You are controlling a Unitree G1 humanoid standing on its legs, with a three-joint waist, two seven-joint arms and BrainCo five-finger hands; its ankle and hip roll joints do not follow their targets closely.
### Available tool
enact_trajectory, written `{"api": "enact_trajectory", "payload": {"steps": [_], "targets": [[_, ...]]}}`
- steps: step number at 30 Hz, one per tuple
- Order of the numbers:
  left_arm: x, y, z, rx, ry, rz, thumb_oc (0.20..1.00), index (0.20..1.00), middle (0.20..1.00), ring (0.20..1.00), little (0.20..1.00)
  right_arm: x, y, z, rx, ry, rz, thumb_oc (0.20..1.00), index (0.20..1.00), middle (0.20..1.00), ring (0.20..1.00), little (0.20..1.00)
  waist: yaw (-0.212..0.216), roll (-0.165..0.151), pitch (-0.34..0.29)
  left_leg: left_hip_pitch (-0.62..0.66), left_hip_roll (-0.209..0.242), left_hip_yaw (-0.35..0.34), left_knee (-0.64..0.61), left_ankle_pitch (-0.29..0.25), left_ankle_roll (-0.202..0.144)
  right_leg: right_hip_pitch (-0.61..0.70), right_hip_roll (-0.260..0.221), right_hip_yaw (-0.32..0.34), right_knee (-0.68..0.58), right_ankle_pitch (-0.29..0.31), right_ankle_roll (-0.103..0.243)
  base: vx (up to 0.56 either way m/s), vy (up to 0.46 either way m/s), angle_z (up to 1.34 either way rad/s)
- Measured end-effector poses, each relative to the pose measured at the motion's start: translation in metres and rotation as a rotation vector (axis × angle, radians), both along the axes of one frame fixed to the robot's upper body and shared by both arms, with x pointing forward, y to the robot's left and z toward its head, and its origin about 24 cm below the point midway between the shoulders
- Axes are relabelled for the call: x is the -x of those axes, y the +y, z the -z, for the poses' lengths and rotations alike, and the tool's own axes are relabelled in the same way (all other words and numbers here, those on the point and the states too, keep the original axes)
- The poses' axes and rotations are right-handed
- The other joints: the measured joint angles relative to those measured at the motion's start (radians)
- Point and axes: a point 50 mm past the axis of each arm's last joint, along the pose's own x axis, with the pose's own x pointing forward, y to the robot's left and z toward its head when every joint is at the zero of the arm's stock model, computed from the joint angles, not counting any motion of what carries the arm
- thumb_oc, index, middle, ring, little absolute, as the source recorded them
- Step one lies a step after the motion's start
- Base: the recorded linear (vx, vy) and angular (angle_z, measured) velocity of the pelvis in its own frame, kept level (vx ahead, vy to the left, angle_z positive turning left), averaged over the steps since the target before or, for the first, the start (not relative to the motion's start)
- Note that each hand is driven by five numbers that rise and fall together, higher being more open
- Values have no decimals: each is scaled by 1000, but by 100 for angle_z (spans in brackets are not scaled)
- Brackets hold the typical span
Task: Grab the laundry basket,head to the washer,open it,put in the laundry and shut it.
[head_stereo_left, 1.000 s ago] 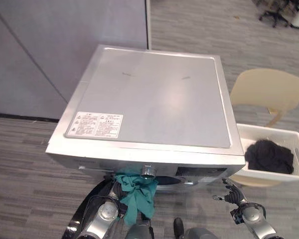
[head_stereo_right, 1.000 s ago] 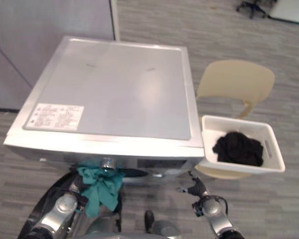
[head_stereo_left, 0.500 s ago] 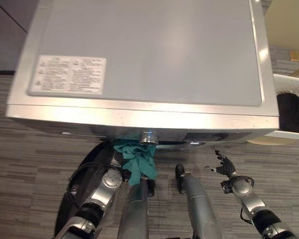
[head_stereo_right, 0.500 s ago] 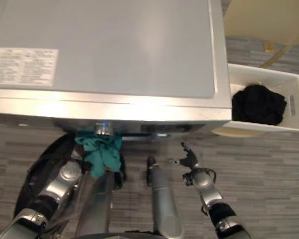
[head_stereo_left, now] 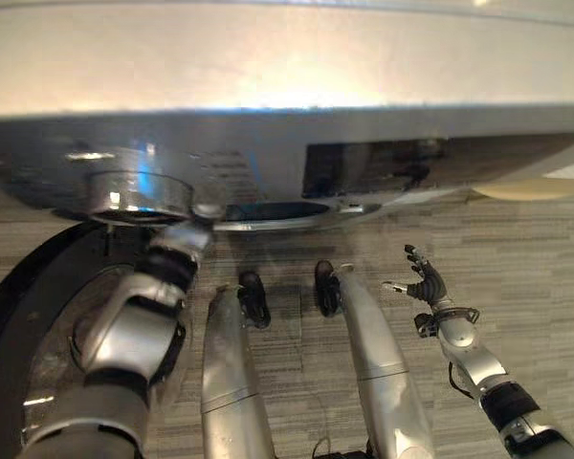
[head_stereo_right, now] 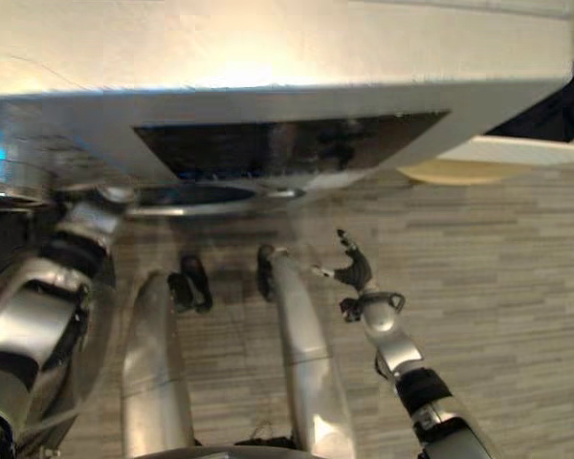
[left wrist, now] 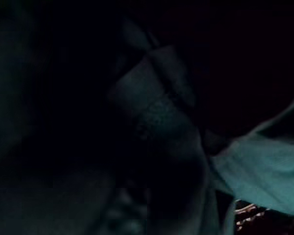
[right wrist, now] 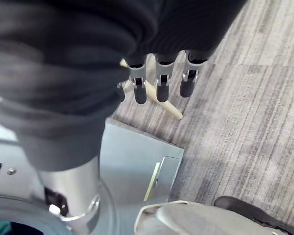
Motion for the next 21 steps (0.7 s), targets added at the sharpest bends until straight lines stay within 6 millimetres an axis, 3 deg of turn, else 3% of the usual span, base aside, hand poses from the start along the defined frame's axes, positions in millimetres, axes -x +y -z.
{"api": "enact_trajectory", "payload": {"steps": [1,2,3,7,14,18,21], "targets": [[2,2,-26,5,-81,-21,200,200,200,200,200,2,1,1,-5,2,-8,1000,1000,1000,1000,1000,-7,0,0,-28,0,-3,-1,0,0,-28,0,-4,-4,2,2,0,0,0],[0,3,-30,-41,-81,-44,762,762,762,762,762,3,0,2,-15,4,-9,1000,1000,1000,1000,1000,-10,1,-2,-39,1,-6,5,2,3,-36,3,-5,-2,6,4,0,0,0],[-3,4,-26,-72,-59,-64,1000,1000,1000,1000,1000,3,-1,1,-14,-2,-12,1000,1000,1000,1000,1000,-11,1,-2,-44,3,-9,14,2,3,-40,3,-8,5,6,4,0,0,0],[-9,9,-13,-143,38,-93,1000,1000,1000,1000,1000,0,-3,-5,-7,-33,-19,1000,1000,1000,1000,1000,-10,4,-15,-67,6,-6,17,2,4,-62,3,-9,7,4,3,-4,3,-1],[-13,-3,8,-319,144,-56,1000,1000,1000,1000,1000,0,-2,-5,-8,-21,-51,1000,1000,1000,1000,1000,22,4,-17,-51,-7,-9,-8,7,11,-42,-13,-18,-10,11,1,-22,7,7],[-14,-13,37,-295,217,-13,1000,1000,1000,1000,1000,0,-2,-5,-27,-18,-51,1000,1000,1000,1000,1000,28,5,-17,-2,-22,-9,-58,15,9,9,-28,-24,-50,10,0,-33,3,10],[-4,-17,65,-204,248,58,1000,1000,1000,1000,1000,-4,-4,-7,-24,-19,-40,1000,1000,1000,1000,1000,40,8,-16,66,-40,-2,-135,45,6,71,-45,-25,-106,23,1,-48,9,15]]}}
